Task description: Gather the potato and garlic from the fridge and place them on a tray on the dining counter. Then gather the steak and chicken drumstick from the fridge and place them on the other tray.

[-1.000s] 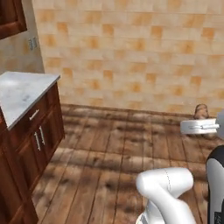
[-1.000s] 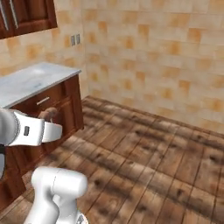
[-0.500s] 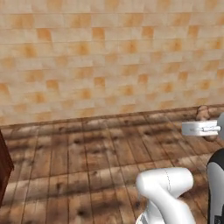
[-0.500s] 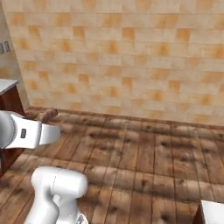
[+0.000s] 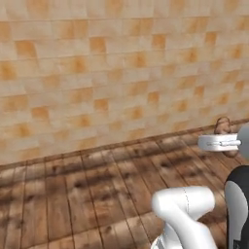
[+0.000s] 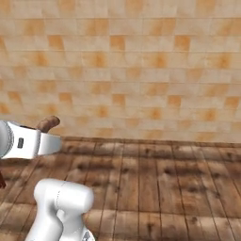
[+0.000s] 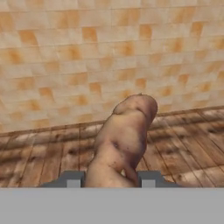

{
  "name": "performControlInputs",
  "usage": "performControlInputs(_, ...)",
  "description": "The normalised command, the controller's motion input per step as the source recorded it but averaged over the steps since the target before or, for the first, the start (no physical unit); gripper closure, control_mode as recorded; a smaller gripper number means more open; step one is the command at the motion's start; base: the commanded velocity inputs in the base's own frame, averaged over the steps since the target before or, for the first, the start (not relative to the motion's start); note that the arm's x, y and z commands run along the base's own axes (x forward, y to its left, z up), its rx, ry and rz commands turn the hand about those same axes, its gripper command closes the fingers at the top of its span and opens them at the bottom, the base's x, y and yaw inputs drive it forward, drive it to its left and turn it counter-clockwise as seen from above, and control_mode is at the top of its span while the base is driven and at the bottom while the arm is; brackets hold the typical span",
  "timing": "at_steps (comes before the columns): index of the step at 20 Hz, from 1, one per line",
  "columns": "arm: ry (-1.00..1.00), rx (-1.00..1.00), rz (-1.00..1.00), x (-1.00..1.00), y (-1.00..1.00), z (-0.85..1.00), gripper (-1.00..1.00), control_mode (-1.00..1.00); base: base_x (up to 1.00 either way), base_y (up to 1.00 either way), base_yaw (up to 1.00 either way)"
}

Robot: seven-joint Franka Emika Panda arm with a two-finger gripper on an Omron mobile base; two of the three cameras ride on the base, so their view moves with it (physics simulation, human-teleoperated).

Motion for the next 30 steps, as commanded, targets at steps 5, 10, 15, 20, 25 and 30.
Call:
performControlInputs(5, 0.0, 0.0, 0.0, 0.0, 0.0, 0.0, 1.0, 1.0, 1.0, 0.35, -0.29)
performControlInputs(10, 0.0, 0.0, 0.0, 0.0, 0.0, 0.0, 1.0, 1.0, 1.0, 0.22, -0.33)
performControlInputs(15, 0.0, 0.0, 0.0, 0.0, 0.0, 0.0, 1.0, 1.0, 0.95, 0.16, -0.43)
performControlInputs(20, 0.0, 0.0, 0.0, 0.0, 0.0, 0.0, 1.0, 1.0, 0.84, 0.33, -0.53)
performControlInputs(25, 0.0, 0.0, 0.0, 0.0, 0.0, 0.0, 1.0, 1.0, 1.0, 0.58, -0.52)
performControlInputs(30, 0.0, 0.0, 0.0, 0.0, 0.0, 0.0, 1.0, 1.0, 1.0, 0.77, -0.49)
